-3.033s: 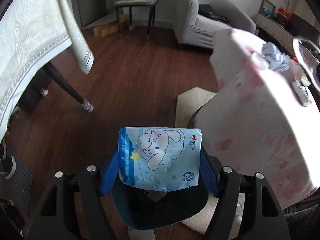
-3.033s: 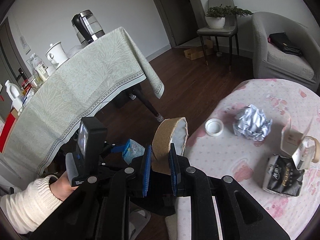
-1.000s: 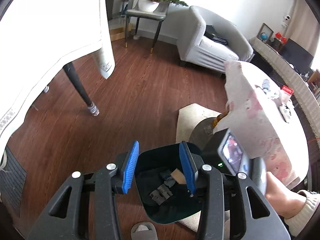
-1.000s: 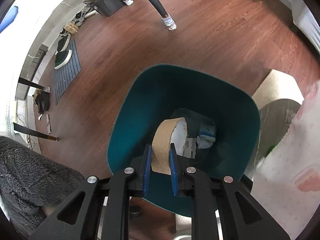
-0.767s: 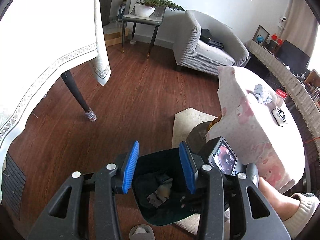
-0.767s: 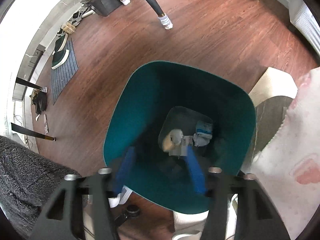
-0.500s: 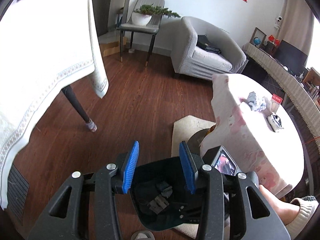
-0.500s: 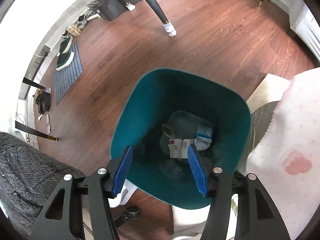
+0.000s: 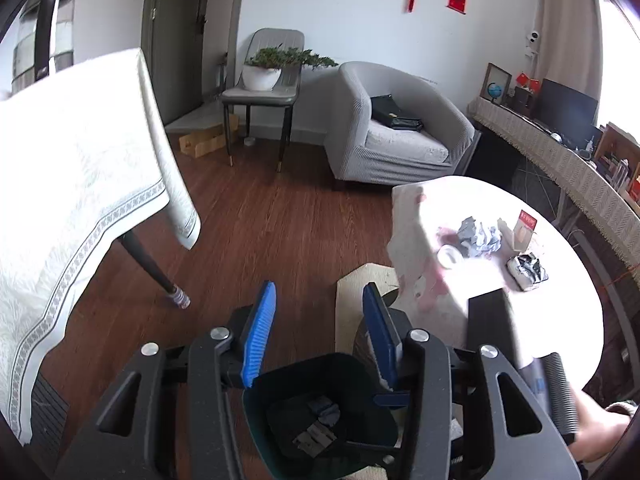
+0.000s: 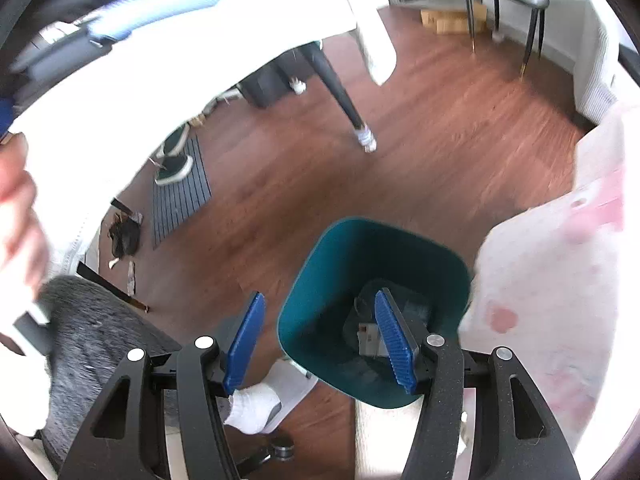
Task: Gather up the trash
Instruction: 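Raise both tools back toward the table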
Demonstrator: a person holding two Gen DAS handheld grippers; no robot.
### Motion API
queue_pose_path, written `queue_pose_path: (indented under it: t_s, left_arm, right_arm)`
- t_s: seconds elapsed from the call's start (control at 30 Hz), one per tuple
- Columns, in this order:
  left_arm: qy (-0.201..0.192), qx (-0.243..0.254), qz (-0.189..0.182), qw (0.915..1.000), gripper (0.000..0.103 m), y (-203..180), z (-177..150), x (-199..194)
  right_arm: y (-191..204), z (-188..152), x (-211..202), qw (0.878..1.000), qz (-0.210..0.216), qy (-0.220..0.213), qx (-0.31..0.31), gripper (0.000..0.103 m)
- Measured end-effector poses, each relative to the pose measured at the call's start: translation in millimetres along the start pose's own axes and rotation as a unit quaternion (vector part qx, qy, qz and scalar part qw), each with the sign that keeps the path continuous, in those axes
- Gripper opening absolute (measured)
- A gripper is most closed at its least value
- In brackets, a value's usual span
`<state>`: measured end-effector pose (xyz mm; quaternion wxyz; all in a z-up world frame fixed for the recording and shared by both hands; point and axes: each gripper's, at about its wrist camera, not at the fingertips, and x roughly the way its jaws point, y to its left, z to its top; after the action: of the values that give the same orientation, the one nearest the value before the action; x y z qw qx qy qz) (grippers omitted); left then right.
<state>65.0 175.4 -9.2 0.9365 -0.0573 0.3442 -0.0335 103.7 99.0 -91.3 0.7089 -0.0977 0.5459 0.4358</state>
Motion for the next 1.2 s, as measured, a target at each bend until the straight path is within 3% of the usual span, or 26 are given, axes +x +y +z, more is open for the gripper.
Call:
queue_pose_path:
  t_s: [0.27, 0.53, 0.7, 0.9, 1.03, 1.2]
  left_arm:
    - [-0.037, 0.015, -0.026, 0.9989, 0.054, -30, 21, -2]
    - [-0.036, 0.013, -0.026, 0.999, 0.057, -49, 32, 16]
    - [-0.019, 0.017, -0.036, 0.999, 0.065, -62, 36, 35]
    - [-0.007, 0.045, -0.043, 0.998, 0.075, -87, 29, 62]
    - [0.016, 0.073, -0.046, 0.9962, 0.075, -108, 17, 91]
    - [0.024, 0.097, -0.059, 0.9932, 0.076, -132, 13, 113]
  right_arm:
    - [-8, -8, -54, 0.999, -0.009, -0.052, 0.002, 0.058]
    - [-27, -31, -97, 0.995, -0.026, -0.09, 0.019, 0.058]
    - [-45, -46, -124, 0.99, -0.056, -0.121, 0.035, 0.058]
    - [-71, -69, -158, 0.976, -0.126, -0.168, 0.061, 0.059]
    - [-89, -82, -174, 0.961, -0.167, -0.2, 0.094, 0.069]
    - [-116, -96, -184, 0.947, -0.208, -0.208, 0.126, 0.073]
